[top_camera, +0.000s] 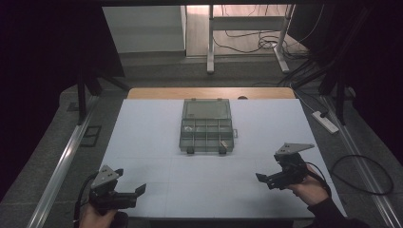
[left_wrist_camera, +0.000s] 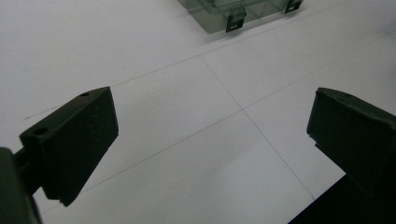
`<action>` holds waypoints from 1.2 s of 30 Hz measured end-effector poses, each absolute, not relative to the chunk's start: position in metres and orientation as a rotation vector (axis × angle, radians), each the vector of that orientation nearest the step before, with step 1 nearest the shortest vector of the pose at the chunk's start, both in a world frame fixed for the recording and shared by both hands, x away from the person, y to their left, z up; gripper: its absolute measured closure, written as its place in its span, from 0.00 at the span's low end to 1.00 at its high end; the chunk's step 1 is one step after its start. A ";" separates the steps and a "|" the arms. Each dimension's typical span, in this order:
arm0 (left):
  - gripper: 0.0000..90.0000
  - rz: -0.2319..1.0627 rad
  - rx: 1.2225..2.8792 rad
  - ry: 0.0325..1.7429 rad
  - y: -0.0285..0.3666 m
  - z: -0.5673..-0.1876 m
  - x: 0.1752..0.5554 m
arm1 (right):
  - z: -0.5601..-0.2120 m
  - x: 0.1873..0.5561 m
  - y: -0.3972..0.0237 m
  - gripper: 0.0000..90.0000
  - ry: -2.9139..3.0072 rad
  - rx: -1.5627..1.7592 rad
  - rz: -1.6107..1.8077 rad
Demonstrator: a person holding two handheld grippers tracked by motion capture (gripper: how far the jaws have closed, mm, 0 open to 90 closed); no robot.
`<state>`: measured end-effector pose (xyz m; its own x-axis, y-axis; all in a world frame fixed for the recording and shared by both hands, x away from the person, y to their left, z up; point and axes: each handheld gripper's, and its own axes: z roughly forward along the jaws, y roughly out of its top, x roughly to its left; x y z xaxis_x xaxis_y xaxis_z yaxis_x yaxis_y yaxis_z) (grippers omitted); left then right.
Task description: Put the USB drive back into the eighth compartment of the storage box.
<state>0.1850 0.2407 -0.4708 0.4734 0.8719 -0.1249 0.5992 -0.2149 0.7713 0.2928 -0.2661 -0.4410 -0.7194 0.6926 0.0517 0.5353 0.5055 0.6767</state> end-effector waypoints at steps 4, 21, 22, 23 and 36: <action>0.02 0.434 1.925 1.225 0.241 -0.471 0.185 | -0.440 0.291 -0.270 0.00 2.514 1.053 1.022; 0.02 0.434 1.925 1.226 0.241 -0.471 0.185 | -0.440 0.280 -0.286 0.00 2.485 1.077 1.024; 0.02 0.433 1.925 1.226 0.241 -0.471 0.185 | -0.440 0.280 -0.287 0.00 2.485 1.077 1.023; 0.02 0.433 1.925 1.226 0.241 -0.471 0.185 | -0.441 0.279 -0.288 0.00 2.483 1.076 1.024; 0.02 0.432 1.924 1.227 0.241 -0.471 0.185 | -0.441 0.274 -0.303 0.00 2.446 1.118 1.028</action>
